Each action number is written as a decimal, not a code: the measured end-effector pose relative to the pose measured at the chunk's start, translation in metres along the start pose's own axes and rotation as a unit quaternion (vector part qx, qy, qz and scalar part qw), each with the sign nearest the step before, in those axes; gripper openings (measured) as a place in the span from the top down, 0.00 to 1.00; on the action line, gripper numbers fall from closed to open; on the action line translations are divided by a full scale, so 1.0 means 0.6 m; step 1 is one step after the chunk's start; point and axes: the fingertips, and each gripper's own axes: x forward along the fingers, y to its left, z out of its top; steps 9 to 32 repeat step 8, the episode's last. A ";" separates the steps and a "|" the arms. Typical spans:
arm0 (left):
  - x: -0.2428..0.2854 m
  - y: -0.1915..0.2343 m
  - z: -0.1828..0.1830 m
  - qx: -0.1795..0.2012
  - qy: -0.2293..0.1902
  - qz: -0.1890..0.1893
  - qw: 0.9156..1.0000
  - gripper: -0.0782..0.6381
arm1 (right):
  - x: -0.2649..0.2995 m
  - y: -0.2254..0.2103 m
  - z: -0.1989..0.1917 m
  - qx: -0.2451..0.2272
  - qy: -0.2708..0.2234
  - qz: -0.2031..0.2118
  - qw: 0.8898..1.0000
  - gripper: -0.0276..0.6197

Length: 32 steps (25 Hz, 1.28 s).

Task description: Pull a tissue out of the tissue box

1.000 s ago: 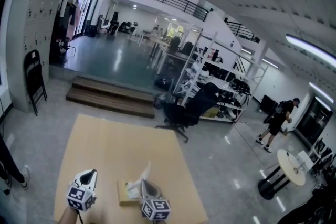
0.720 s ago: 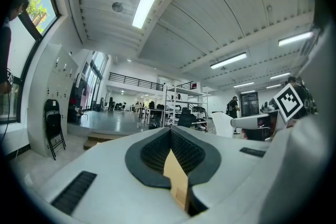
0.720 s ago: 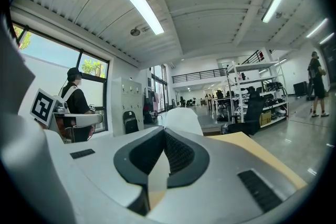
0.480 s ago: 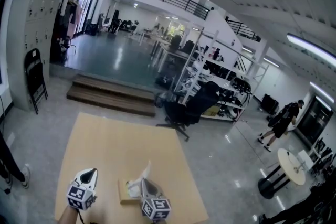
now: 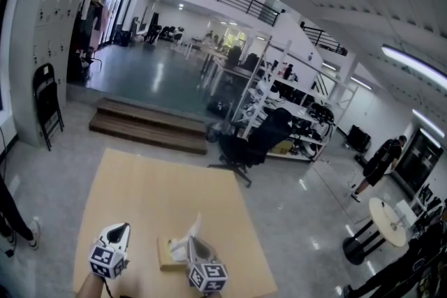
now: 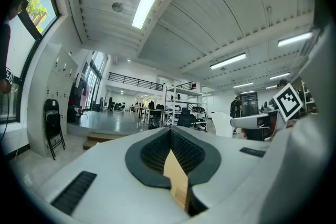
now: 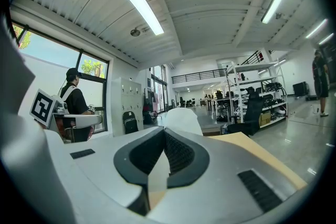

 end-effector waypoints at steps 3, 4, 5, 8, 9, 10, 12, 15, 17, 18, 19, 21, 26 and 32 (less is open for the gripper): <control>-0.005 -0.005 0.000 0.000 0.001 0.000 1.000 0.88 | -0.007 -0.001 0.001 0.001 0.000 -0.001 1.000 0.94; -0.007 -0.006 -0.001 0.000 0.001 0.001 1.000 0.88 | -0.010 -0.001 0.001 0.001 -0.001 -0.001 1.000 0.94; -0.008 -0.008 -0.002 0.000 0.001 0.001 1.000 0.88 | -0.012 -0.001 0.001 0.000 -0.002 -0.001 1.000 0.94; -0.009 -0.012 -0.005 0.002 0.000 0.001 1.000 0.88 | -0.015 -0.003 -0.001 0.000 -0.003 0.000 1.000 0.94; -0.009 -0.012 -0.005 0.002 0.000 0.001 1.000 0.88 | -0.015 -0.003 -0.001 0.000 -0.003 0.000 1.000 0.94; -0.009 -0.012 -0.005 0.002 0.000 0.001 1.000 0.88 | -0.015 -0.003 -0.001 0.000 -0.003 0.000 1.000 0.94; -0.009 -0.012 -0.005 0.002 0.000 0.001 1.000 0.88 | -0.015 -0.003 -0.001 0.000 -0.003 0.000 1.000 0.94; -0.009 -0.012 -0.005 0.002 0.000 0.001 1.000 0.88 | -0.015 -0.003 -0.001 0.000 -0.003 0.000 1.000 0.94; -0.009 -0.012 -0.005 0.002 0.000 0.001 1.000 0.88 | -0.015 -0.003 -0.001 0.000 -0.003 0.000 1.000 0.94; -0.009 -0.012 -0.005 0.002 0.000 0.001 1.000 0.88 | -0.015 -0.003 -0.001 0.000 -0.003 0.000 1.000 0.94; -0.009 -0.012 -0.005 0.002 0.000 0.001 1.000 0.88 | -0.015 -0.003 -0.001 0.000 -0.003 0.000 1.000 0.94; -0.009 -0.012 -0.005 0.002 0.000 0.001 1.000 0.88 | -0.015 -0.003 -0.001 0.000 -0.003 0.000 1.000 0.94; -0.009 -0.012 -0.005 0.002 0.000 0.001 1.000 0.88 | -0.015 -0.003 -0.001 0.000 -0.003 0.000 1.000 0.94; -0.009 -0.012 -0.005 0.002 0.000 0.001 1.000 0.88 | -0.015 -0.003 -0.001 0.000 -0.003 0.000 1.000 0.94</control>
